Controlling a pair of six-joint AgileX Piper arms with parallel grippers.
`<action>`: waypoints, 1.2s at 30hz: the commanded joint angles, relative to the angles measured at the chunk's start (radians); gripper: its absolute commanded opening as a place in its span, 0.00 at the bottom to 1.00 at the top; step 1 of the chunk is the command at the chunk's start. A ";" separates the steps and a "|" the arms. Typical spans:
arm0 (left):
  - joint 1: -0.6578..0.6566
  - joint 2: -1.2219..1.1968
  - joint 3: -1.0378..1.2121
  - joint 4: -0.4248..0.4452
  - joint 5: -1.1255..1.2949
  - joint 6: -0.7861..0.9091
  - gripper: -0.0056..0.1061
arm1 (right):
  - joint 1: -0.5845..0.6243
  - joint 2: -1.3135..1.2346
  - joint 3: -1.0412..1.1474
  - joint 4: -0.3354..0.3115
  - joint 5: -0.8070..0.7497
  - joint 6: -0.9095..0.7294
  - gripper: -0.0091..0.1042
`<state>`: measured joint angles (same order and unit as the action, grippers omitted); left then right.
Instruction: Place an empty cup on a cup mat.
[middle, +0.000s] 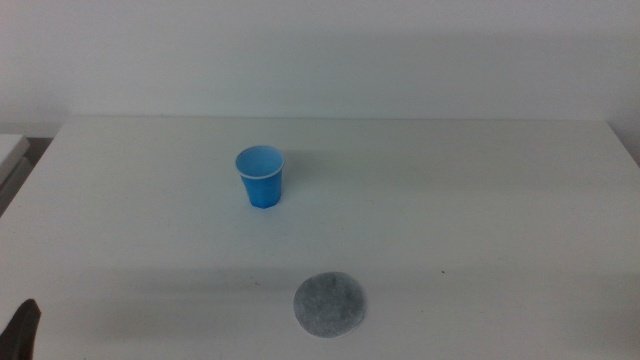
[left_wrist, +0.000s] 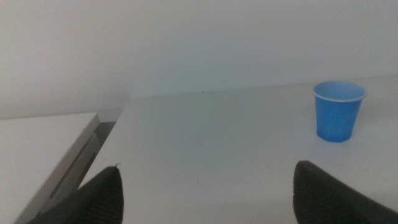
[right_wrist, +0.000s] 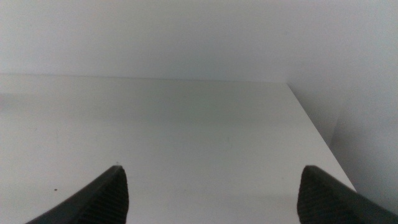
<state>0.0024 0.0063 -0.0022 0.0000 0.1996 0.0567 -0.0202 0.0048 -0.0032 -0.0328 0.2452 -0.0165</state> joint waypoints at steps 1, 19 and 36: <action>-0.002 0.043 -0.056 0.000 0.010 -0.004 0.89 | 0.002 -0.005 0.003 -0.005 -0.007 -0.004 0.90; -0.006 0.890 -0.870 -0.131 0.440 0.048 0.89 | 0.002 -0.005 0.003 -0.005 -0.007 -0.004 0.90; -0.282 1.909 -1.839 -0.026 0.932 -0.195 0.89 | 0.002 -0.005 0.003 -0.005 -0.007 -0.004 0.90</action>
<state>-0.2671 1.8550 -1.7811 -0.0339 1.1025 -0.1217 -0.0202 0.0048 -0.0032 -0.0328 0.2452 -0.0165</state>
